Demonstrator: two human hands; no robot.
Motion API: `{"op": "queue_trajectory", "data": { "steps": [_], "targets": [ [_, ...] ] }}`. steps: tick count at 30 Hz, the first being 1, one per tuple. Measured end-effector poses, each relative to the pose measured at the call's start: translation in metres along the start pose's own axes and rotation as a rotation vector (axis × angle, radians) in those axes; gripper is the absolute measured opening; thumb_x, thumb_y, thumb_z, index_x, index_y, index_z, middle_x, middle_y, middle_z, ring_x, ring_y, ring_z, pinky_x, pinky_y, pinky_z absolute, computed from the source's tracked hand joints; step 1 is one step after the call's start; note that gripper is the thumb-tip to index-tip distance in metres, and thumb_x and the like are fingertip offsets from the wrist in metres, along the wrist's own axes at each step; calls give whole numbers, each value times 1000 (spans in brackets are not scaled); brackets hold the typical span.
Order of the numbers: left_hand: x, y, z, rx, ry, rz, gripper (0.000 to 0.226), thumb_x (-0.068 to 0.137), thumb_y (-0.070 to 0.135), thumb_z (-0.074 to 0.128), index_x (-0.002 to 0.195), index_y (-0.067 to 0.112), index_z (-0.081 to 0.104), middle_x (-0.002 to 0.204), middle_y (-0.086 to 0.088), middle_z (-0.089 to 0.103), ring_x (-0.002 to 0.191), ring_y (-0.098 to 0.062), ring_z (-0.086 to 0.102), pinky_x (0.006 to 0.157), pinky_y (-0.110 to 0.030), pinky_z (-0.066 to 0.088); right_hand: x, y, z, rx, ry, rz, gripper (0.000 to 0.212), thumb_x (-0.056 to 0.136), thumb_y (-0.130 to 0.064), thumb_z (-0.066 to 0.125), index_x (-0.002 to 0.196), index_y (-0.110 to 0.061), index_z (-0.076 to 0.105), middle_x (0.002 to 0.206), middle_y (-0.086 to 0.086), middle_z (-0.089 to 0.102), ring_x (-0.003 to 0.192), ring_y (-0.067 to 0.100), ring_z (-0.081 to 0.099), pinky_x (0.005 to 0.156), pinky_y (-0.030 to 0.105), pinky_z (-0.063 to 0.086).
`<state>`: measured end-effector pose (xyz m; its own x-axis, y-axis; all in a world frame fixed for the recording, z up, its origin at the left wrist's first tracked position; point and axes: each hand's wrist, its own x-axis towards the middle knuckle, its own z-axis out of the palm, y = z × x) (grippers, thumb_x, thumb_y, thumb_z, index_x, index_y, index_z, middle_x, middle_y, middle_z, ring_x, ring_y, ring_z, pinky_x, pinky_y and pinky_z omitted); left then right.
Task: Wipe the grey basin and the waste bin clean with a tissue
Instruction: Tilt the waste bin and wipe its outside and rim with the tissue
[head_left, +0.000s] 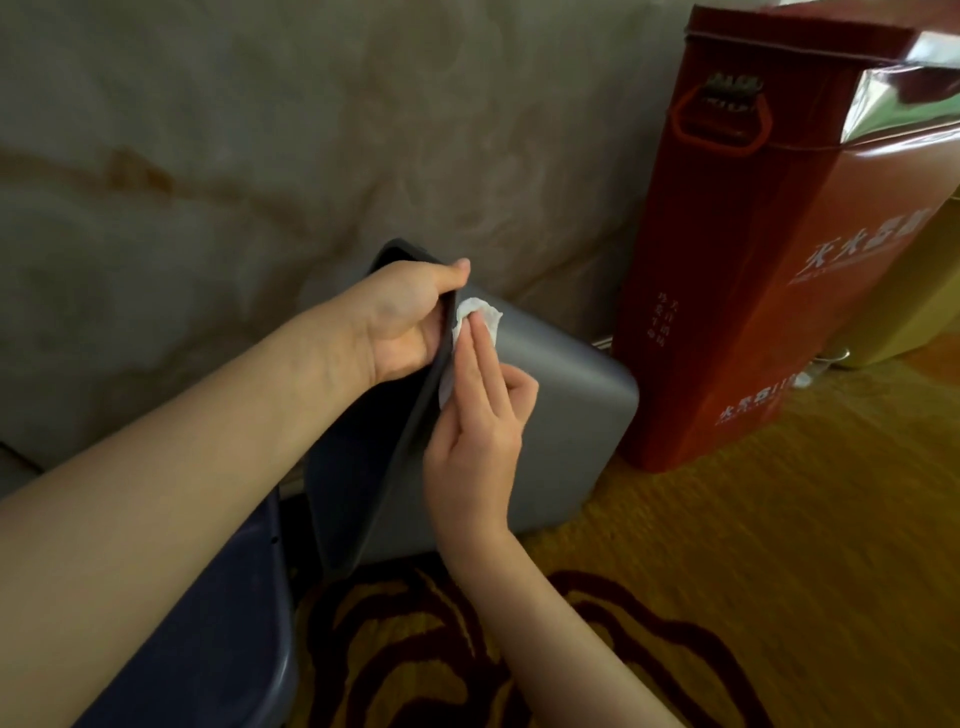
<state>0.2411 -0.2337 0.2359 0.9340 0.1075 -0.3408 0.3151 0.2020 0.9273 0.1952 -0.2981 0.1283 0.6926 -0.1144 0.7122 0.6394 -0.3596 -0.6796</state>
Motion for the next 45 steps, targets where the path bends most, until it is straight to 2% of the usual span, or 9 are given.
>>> {"op": "queue_trajectory", "data": {
  "steps": [7, 14, 20, 24, 28, 33, 38, 40, 45],
  "targets": [
    [10, 7, 2, 2, 98, 45, 38, 96, 19, 42, 128, 1, 49, 133, -9, 54, 124, -20, 50, 111, -35, 33, -55, 24, 4, -103, -189, -135, 47, 87, 4, 47, 133, -4, 45, 146, 6, 36, 92, 19, 43, 87, 21, 40],
    [10, 0, 5, 100, 36, 56, 28, 92, 33, 48, 98, 9, 61, 94, -2, 68, 86, -11, 66, 72, -23, 51, -88, 54, -5, -149, -302, -159, 62, 83, 2, 51, 139, -17, 33, 147, -6, 29, 97, 12, 39, 95, 16, 31],
    [14, 2, 17, 286, 54, 103, 61, 90, 46, 43, 131, 1, 47, 132, -11, 56, 117, -21, 55, 105, -36, 41, -90, 108, -27, -192, -82, 267, 58, 86, 8, 54, 137, -14, 38, 143, -2, 35, 96, 10, 39, 77, 24, 45],
    [5, -17, 24, 519, 59, 247, 61, 84, 54, 48, 123, 8, 54, 119, -2, 63, 113, -16, 57, 103, -31, 41, -73, 130, -25, -297, -16, 471, 49, 93, 0, 45, 139, -13, 33, 146, 7, 38, 94, 13, 39, 76, 23, 38],
    [-31, -83, 6, 1021, 163, 427, 57, 81, 25, 64, 131, 17, 39, 112, 6, 58, 110, -14, 57, 70, 1, 33, -61, 144, -21, -325, -59, 562, 47, 93, 0, 43, 139, -12, 37, 144, 2, 43, 90, 10, 36, 76, 20, 34],
    [-33, -92, -14, 1013, 289, 401, 52, 86, 15, 56, 134, 17, 36, 118, 1, 60, 113, -22, 56, 72, -9, 31, -72, 157, -21, -252, -151, 715, 38, 96, -5, 37, 130, -17, 48, 114, 9, 65, 86, 22, 53, 70, 26, 48],
    [-39, -70, -4, 1225, 221, 454, 23, 87, 15, 52, 110, 16, 46, 97, -6, 66, 86, -27, 62, 76, -42, 52, -70, 151, -27, -113, -192, 1024, 38, 93, -5, 49, 129, -13, 51, 120, 3, 63, 81, 0, 55, 68, 10, 41],
    [-42, -62, -4, 1332, 228, 452, 9, 87, 14, 51, 91, 16, 44, 78, -6, 61, 68, -25, 58, 59, -41, 49, -57, 144, -35, -104, -114, 932, 38, 91, -7, 53, 128, -12, 52, 125, 1, 61, 95, 3, 56, 79, 11, 39],
    [-44, -54, 3, 1490, 228, 418, 28, 87, 12, 52, 70, 21, 31, 63, -1, 48, 53, -15, 46, 43, -27, 32, -24, 118, -40, -121, -114, 584, 38, 92, -7, 49, 130, -13, 51, 127, -1, 56, 118, 11, 46, 94, 21, 34]
  ]
}}
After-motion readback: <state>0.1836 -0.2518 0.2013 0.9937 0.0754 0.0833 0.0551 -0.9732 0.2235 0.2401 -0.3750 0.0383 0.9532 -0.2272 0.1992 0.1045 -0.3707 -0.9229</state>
